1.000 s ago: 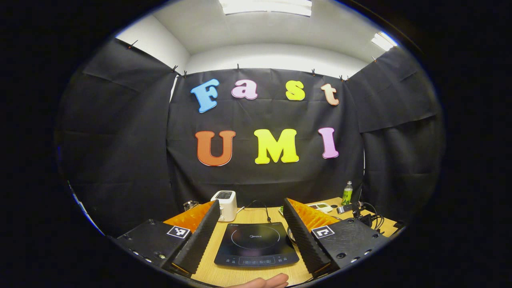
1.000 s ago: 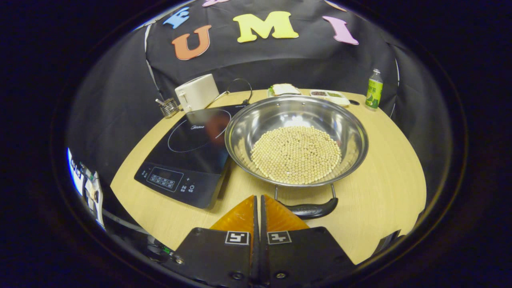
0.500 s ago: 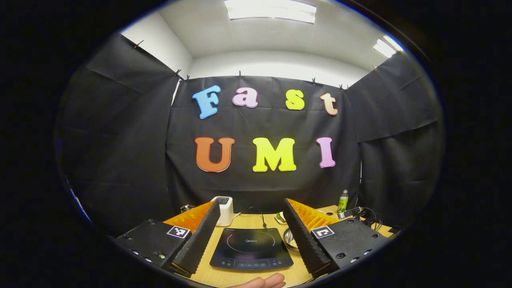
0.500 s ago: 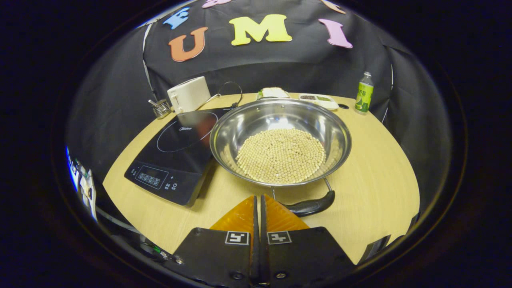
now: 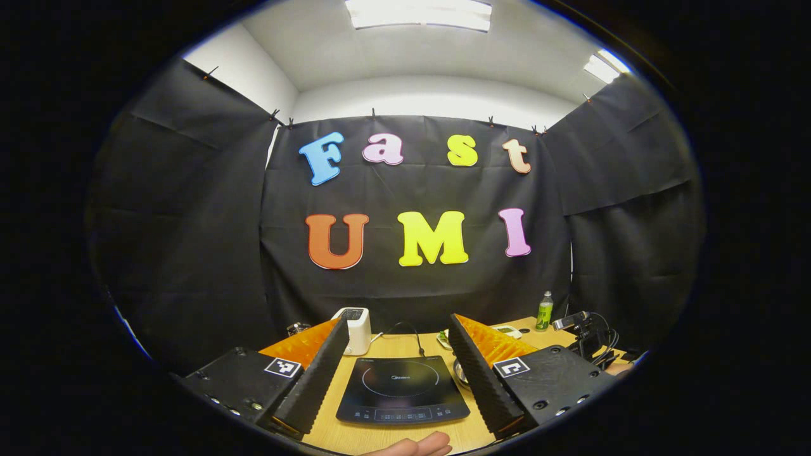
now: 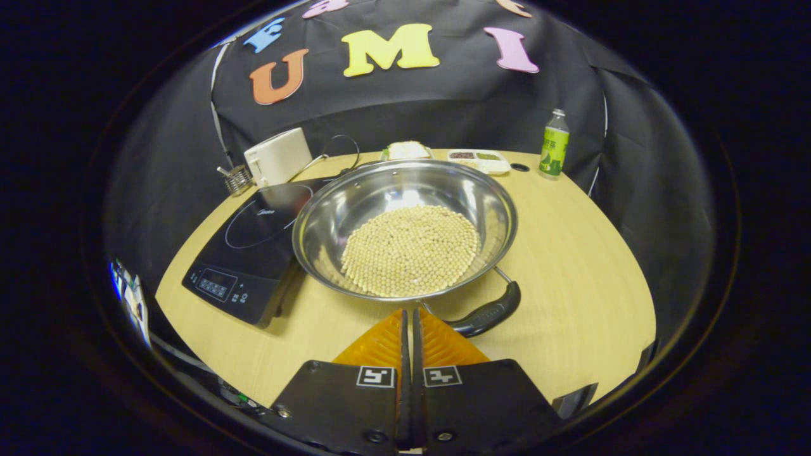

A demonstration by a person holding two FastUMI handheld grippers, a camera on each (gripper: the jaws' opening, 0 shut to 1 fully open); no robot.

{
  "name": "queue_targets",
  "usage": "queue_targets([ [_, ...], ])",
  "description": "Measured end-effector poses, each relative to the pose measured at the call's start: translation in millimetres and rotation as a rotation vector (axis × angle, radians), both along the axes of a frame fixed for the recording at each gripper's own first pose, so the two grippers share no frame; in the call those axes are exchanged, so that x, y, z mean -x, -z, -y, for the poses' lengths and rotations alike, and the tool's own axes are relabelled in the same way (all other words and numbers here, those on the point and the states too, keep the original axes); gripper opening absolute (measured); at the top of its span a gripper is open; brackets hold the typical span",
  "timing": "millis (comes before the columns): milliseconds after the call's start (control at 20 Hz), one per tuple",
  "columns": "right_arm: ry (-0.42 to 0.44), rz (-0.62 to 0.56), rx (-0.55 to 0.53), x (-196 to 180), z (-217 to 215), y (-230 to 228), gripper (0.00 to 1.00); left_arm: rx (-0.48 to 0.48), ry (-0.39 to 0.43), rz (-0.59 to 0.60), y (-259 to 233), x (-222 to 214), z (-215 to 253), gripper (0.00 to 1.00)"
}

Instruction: First push the handle of the pot to place it horizontally, then grasp the pot with both hands and set it on the induction cooktop.

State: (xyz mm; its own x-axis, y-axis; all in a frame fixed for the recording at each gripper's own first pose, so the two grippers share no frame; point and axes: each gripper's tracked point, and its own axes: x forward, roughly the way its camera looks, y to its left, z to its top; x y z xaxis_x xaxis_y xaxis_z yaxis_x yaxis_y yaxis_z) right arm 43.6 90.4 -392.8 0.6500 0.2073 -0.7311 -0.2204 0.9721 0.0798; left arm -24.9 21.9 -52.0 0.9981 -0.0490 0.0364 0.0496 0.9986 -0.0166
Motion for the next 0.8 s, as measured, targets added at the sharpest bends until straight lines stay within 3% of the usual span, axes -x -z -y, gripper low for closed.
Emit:
queue_targets([
  [350,0.072,0.037,-0.01,-32.4,48.6,-6.2,0.04,-0.018,0.013,0.022,1.7,-0.8,13.2,0.94],
  [800,0.097,0.057,0.014,-56.9,73.1,0.0,0.04,-0.014,0.052,-0.042,34.0,-27.0,33.7,0.94],
])
